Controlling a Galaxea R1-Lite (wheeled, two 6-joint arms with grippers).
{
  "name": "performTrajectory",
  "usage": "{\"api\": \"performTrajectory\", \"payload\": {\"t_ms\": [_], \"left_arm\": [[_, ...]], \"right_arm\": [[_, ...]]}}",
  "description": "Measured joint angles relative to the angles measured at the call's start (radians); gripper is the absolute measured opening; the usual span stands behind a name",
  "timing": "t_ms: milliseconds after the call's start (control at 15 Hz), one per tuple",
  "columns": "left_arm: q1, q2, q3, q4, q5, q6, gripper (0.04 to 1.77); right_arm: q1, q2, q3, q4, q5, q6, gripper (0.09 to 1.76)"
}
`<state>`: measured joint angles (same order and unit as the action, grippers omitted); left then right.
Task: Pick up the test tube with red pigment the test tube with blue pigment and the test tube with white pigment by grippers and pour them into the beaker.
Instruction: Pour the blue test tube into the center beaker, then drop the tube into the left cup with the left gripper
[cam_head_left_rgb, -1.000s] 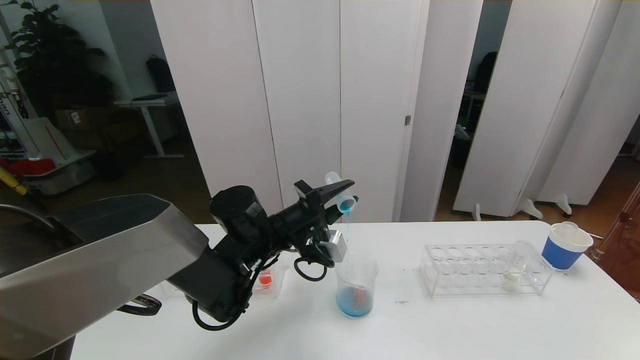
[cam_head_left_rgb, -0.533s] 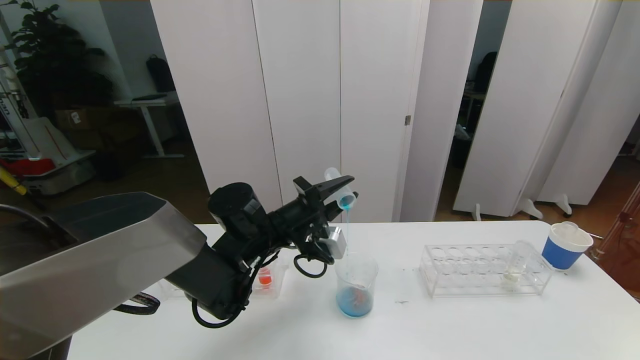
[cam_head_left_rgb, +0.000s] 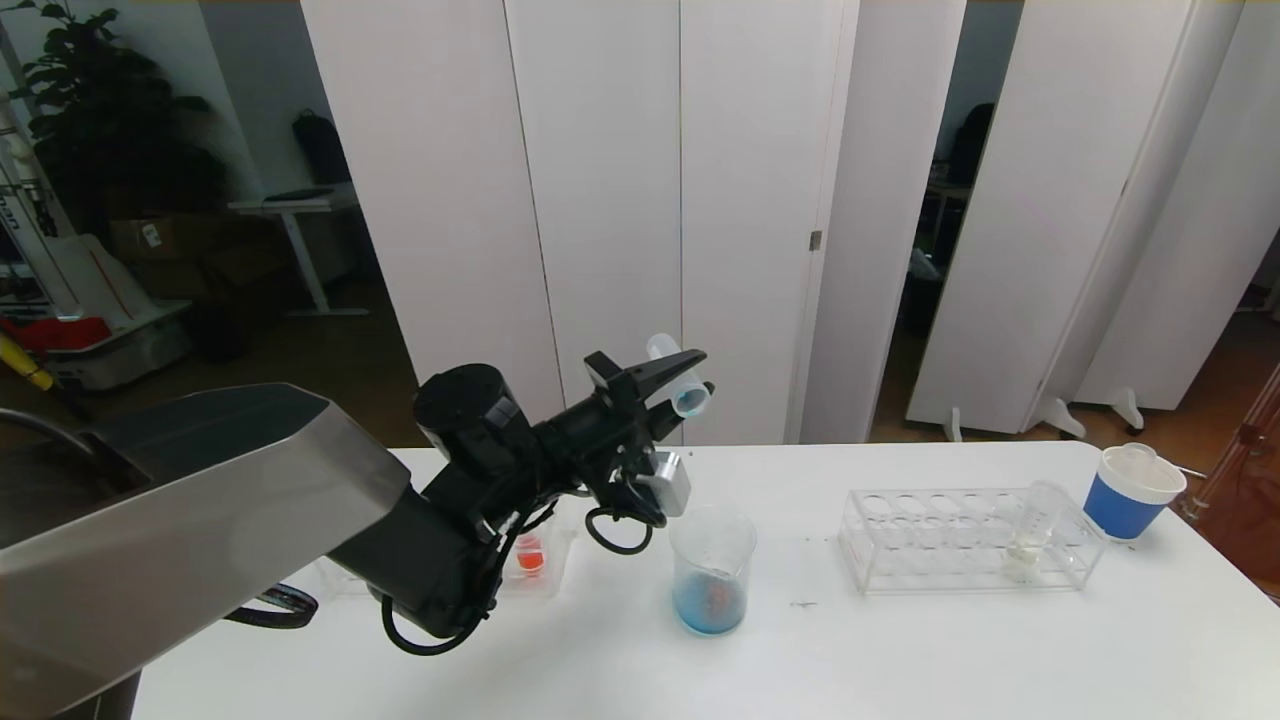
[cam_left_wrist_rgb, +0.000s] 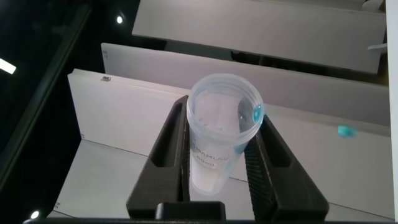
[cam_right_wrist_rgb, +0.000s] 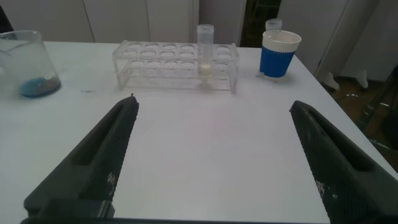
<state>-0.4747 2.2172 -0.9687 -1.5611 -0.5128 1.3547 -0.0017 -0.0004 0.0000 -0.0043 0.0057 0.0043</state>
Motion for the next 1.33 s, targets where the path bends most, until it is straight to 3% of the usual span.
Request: {"api": "performTrajectory", "payload": {"t_ms": [533, 733, 1067, 1333], "left_arm": [[0.005, -0.02, 0.036, 0.0, 0.029, -0.027, 0.59], [0.008, -0.044, 0.049, 0.008, 0.061, -0.1, 0.59], [0.016, -0.105, 0.085, 0.068, 0.29, -0.172, 0.59], [-0.001, -0.144, 0.1, 0.124, 0.489, -0.332, 0.59]], "right_arm": [[0.0, 0.0, 0.0, 0.0, 0.0, 0.0, 1.75], [0.0, 0.0, 0.0, 0.0, 0.0, 0.0, 1.75], [0.0, 0.0, 0.0, 0.0, 0.0, 0.0, 1.75], [0.0, 0.0, 0.0, 0.0, 0.0, 0.0, 1.75]]}}
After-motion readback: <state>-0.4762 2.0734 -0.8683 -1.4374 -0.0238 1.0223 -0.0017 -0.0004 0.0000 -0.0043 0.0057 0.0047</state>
